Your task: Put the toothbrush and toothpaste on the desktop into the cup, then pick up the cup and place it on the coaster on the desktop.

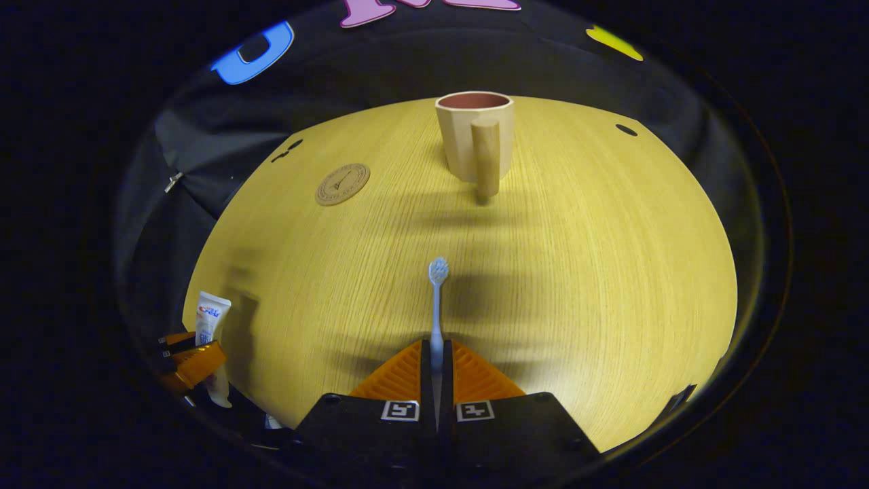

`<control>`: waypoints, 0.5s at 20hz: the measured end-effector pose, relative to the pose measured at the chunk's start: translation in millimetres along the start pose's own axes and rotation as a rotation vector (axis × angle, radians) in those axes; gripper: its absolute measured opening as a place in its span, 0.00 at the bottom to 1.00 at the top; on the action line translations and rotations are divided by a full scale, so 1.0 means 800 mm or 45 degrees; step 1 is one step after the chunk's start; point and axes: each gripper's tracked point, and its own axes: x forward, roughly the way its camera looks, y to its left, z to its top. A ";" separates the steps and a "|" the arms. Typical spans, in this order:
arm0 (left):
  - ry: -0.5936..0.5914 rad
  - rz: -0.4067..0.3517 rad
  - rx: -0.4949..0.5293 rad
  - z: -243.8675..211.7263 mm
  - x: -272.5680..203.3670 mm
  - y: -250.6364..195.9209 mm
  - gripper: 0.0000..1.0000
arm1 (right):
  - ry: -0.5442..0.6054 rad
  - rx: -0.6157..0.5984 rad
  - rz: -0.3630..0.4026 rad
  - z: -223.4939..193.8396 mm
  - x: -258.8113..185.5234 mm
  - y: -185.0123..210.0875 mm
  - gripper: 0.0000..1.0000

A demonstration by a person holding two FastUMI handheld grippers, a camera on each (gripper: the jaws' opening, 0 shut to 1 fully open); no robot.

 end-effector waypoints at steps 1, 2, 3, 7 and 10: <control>-0.007 0.001 -0.003 0.004 0.000 -0.001 0.24 | -0.016 0.010 0.007 0.008 -0.006 -0.001 0.05; -0.018 0.003 -0.009 0.010 -0.001 -0.002 0.24 | -0.030 0.023 0.018 0.012 -0.012 -0.002 0.05; -0.030 0.003 -0.020 0.018 -0.002 -0.003 0.24 | -0.044 0.038 0.027 0.017 -0.017 -0.003 0.05; -0.113 -0.005 -0.072 0.066 -0.009 -0.014 0.24 | -0.091 0.070 0.053 0.030 -0.038 -0.015 0.05; -0.198 -0.025 -0.100 0.113 -0.019 -0.032 0.24 | -0.104 0.106 0.072 0.039 -0.047 -0.028 0.05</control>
